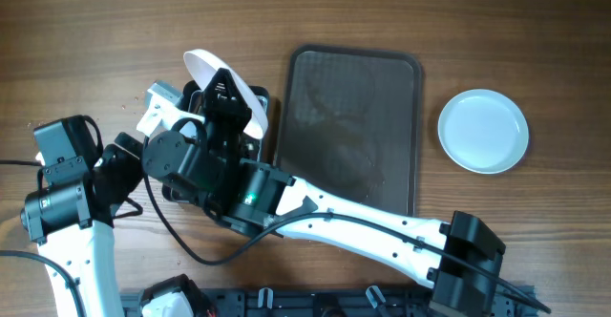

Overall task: Clean dirty plates on tray and stack at the side
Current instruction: 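Hold the plate tilted over the black tray with the right gripper, then carry the plate right and lower it onto the stacked plates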

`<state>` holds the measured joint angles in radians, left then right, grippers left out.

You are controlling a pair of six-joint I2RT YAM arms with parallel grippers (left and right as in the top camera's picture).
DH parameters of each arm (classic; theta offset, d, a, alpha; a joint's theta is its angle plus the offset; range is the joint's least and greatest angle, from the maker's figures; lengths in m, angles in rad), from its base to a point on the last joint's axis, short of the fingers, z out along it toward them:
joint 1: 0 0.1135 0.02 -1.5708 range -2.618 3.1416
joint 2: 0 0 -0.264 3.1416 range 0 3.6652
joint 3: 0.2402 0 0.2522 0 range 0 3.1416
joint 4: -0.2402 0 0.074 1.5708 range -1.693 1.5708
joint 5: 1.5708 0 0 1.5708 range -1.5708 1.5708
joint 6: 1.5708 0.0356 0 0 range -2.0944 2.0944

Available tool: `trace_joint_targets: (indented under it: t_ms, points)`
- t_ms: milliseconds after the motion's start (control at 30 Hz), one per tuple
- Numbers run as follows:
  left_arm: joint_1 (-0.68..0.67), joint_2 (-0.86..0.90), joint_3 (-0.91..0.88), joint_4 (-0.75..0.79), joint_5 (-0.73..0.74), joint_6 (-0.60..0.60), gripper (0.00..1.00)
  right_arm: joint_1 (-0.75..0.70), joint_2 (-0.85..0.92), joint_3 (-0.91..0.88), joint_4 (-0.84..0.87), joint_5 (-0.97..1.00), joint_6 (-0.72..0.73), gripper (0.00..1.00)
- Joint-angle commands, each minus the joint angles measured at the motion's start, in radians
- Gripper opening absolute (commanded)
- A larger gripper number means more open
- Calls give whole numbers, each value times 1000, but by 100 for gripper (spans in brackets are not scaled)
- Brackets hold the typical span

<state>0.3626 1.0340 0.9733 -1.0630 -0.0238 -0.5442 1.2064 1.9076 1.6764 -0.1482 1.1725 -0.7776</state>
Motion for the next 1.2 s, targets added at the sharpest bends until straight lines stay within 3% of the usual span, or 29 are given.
trace_joint_targets:
  t_ms: [0,667,767,900,1067,1167]
  points:
    - [9,-13,8,0,16,-13,100,6,-11,29,14,26,-9,4]
    - [9,-13,8,0,16,-13,100,6,-11,29,36,34,9,4]
    - [9,-13,8,0,16,-14,100,-11,-11,29,35,90,171,4]
    - [9,-13,8,0,16,-13,100,-58,-14,29,-107,162,576,4]
    - [9,-13,8,0,16,-13,100,-108,-30,29,-364,-208,796,4]
    - [9,-13,8,0,16,-13,100,-177,-51,29,-501,-431,1006,4]
